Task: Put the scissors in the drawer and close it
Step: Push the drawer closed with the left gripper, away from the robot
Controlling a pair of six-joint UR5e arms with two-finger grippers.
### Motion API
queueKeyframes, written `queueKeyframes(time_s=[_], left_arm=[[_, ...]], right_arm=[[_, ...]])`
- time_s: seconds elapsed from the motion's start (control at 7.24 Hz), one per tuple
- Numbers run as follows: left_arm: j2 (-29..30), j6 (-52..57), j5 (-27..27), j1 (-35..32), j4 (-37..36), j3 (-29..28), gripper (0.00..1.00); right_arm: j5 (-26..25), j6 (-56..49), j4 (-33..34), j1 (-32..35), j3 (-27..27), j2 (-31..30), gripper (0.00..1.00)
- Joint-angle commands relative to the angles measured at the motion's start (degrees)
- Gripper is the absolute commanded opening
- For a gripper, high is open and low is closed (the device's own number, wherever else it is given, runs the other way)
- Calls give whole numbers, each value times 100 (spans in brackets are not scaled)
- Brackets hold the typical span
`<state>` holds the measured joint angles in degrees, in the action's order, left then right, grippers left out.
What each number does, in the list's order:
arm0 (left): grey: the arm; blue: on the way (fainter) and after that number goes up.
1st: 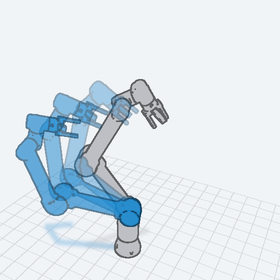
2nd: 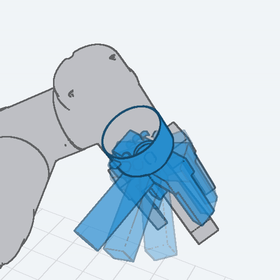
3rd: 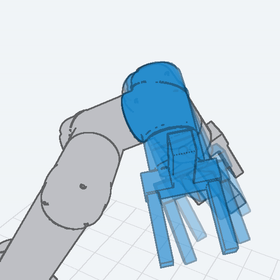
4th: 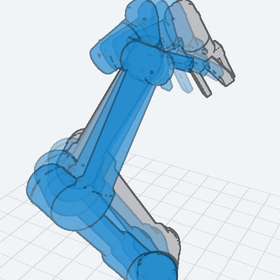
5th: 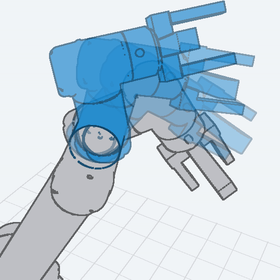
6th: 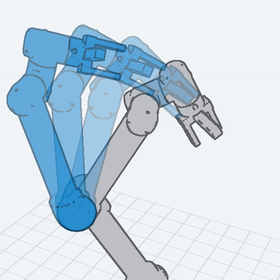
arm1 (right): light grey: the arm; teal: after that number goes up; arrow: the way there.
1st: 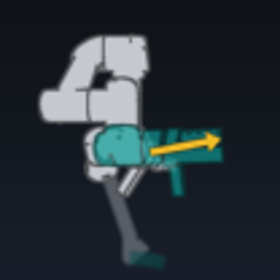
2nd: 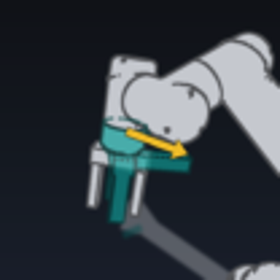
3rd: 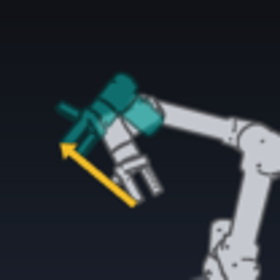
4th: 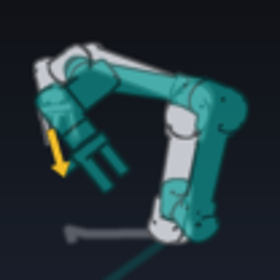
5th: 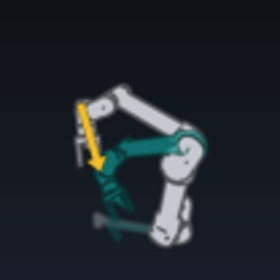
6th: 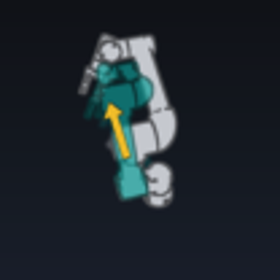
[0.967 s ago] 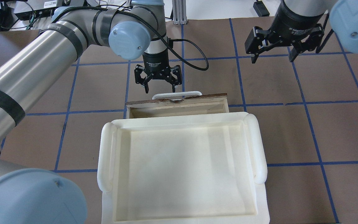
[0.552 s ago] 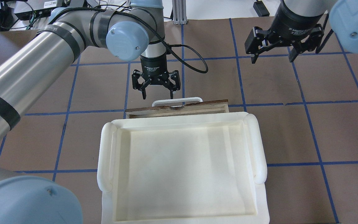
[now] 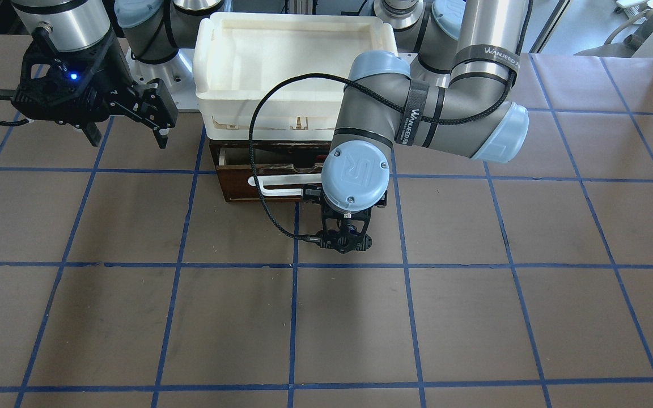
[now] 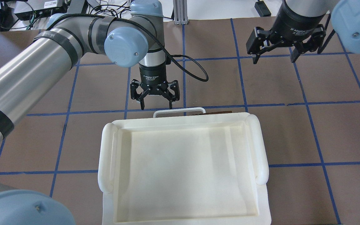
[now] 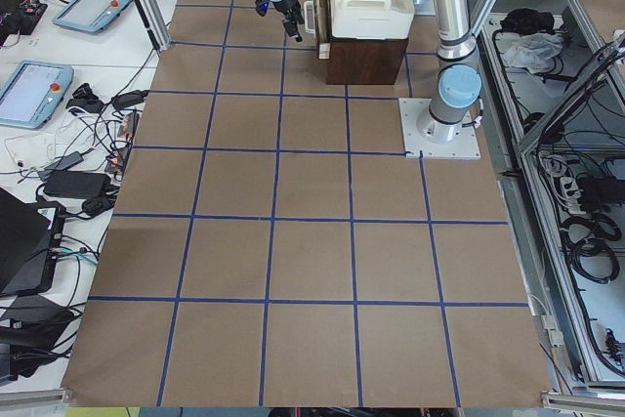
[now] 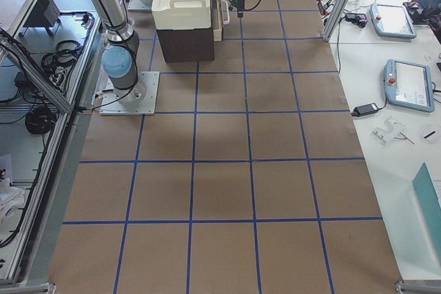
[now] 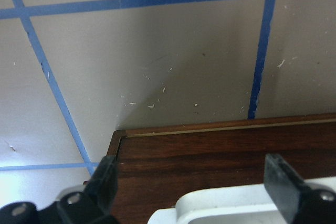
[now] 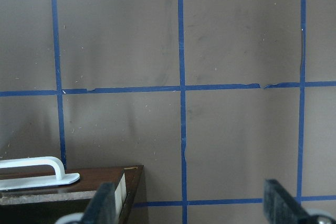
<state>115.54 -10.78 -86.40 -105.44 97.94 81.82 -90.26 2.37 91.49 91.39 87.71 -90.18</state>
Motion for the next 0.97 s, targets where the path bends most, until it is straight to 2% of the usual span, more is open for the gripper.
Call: queueKeyframes(time_s=[0.0, 0.83], left_arm=[[-84, 5, 0, -11, 294, 54, 100], [-155, -4, 0, -11, 595, 150, 100]], right_arm=[[0, 0, 0, 2, 0, 0, 100], [0, 9, 0, 2, 0, 0, 100]])
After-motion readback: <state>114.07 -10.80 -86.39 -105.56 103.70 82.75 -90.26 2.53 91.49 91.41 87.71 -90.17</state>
